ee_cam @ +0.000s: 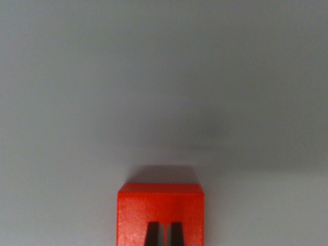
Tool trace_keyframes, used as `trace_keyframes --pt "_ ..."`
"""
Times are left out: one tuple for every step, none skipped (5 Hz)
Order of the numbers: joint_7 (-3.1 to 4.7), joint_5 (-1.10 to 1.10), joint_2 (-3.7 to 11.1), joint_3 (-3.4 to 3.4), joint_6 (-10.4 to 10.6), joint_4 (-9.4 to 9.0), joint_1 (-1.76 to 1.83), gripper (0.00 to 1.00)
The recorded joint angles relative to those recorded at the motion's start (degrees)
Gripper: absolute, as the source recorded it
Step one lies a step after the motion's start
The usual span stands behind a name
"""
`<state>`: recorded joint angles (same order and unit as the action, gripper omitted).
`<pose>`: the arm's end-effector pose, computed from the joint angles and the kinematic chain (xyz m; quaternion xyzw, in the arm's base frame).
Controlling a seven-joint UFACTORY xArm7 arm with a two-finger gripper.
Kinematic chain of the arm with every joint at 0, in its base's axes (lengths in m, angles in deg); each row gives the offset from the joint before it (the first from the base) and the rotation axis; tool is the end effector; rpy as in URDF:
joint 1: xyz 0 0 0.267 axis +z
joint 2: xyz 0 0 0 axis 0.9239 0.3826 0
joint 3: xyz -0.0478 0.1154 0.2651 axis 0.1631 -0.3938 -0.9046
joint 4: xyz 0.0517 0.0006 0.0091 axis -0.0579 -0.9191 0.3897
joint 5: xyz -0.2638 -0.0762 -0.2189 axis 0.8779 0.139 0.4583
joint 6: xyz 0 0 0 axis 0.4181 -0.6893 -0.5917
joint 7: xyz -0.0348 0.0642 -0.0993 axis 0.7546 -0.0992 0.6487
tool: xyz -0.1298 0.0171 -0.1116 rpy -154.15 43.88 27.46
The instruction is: Reach red block
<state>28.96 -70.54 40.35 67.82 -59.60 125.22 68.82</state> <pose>0.4724 0.0012 0.0486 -0.9998 0.0016 0.0130 0.0121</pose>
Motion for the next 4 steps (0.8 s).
trace_keyframes --pt "0.01 -0.03 0.31 0.02 1.09 -0.79 -0.02 0.00" --pt "0.01 -0.03 0.31 0.02 1.09 -0.79 -0.02 0.00" --pt "0.02 -0.04 0.53 0.04 1.88 -1.38 -0.04 0.00" --pt "0.02 -0.04 0.53 0.04 1.88 -1.38 -0.04 0.00"
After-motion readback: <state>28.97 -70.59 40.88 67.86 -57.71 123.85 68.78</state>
